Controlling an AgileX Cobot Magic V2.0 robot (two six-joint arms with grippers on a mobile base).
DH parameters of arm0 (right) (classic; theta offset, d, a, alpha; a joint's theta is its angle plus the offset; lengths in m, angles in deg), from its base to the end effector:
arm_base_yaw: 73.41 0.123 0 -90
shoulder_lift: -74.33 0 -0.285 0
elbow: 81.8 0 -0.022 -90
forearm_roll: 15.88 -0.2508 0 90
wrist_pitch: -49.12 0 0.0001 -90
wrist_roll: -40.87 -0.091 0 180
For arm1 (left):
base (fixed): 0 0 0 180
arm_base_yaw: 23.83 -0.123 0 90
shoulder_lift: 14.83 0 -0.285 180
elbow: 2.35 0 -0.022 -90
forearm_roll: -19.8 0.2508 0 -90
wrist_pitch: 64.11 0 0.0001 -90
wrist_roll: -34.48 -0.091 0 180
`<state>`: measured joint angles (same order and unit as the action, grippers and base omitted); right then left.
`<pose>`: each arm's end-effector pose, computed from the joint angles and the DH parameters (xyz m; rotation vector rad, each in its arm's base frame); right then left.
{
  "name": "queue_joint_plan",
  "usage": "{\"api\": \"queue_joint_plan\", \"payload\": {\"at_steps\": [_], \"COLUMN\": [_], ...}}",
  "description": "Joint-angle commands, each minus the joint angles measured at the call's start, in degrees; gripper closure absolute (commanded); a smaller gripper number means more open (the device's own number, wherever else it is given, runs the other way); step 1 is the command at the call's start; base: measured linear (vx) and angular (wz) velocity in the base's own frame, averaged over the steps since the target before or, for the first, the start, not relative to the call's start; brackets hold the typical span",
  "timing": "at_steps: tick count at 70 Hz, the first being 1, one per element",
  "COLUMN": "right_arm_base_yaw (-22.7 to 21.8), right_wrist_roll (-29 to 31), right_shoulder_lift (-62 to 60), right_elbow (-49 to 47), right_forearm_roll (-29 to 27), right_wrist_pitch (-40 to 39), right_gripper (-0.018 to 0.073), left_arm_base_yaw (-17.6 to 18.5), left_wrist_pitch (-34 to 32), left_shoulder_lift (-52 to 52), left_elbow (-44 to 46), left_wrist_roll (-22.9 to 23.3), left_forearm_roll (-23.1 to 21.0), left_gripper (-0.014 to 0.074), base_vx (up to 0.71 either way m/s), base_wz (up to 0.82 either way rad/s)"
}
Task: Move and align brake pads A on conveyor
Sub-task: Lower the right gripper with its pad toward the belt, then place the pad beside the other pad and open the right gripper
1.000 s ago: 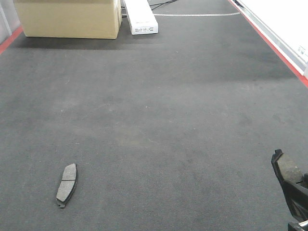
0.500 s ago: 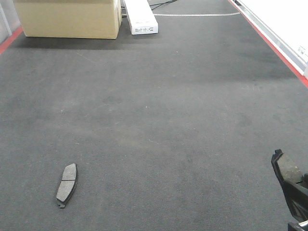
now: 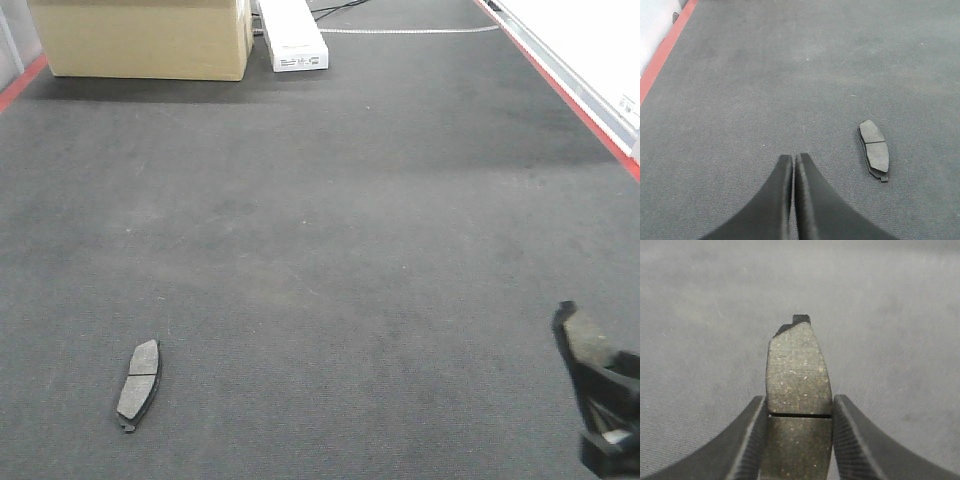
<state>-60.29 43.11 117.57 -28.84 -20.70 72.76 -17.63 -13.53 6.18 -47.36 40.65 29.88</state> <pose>0.1191 0.0309 0.2678 -0.2202 2.0844 0.1968 0.0362 0.0085 0.3074 0.0287 2.0234 0.0720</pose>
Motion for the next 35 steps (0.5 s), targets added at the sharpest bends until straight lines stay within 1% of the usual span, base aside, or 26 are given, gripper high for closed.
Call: {"api": "queue_joint_plan", "payload": {"at_steps": [1,7,14,24,35], "right_arm_base_yaw": [-0.1,-0.1,-0.1,-0.1,-0.1], "right_wrist_roll": [-2.24,-4.21,-4.66,-7.35,-7.36], "right_shoulder_lift": [6.79,13.67,22.59,34.14,44.91], "right_elbow": [-3.93,-6.21,-9.38,-13.92,-16.98], "right_forearm_roll": [-0.22,-0.22,-0.22,-1.21,-1.34], "right_wrist_pitch": [-6.44,-8.03,-10.49,-11.54,-14.11], "right_gripper": [0.0444,0.0442,0.044,0.0435,0.0433], "left_arm_base_yaw": [0.42,0.42,0.42,0.42,0.42], "left_wrist_pitch": [-3.75,-3.75,-3.75,-3.75,-3.75], "left_shoulder_lift": [0.72,0.72,0.72,0.72,0.72], "left_elbow": [1.67,1.67,1.67,1.67,1.67], "left_wrist_roll": [0.59,0.59,0.59,0.59,0.59], "left_forearm_roll": [0.48,0.48,0.48,0.48,0.48], "left_gripper": [0.0603,0.0603,0.0603,0.0603,0.0603], "base_vx": [0.0,0.0,0.0,0.0,0.0], "base_wz": [0.0,0.0,0.0,0.0,0.0]}}
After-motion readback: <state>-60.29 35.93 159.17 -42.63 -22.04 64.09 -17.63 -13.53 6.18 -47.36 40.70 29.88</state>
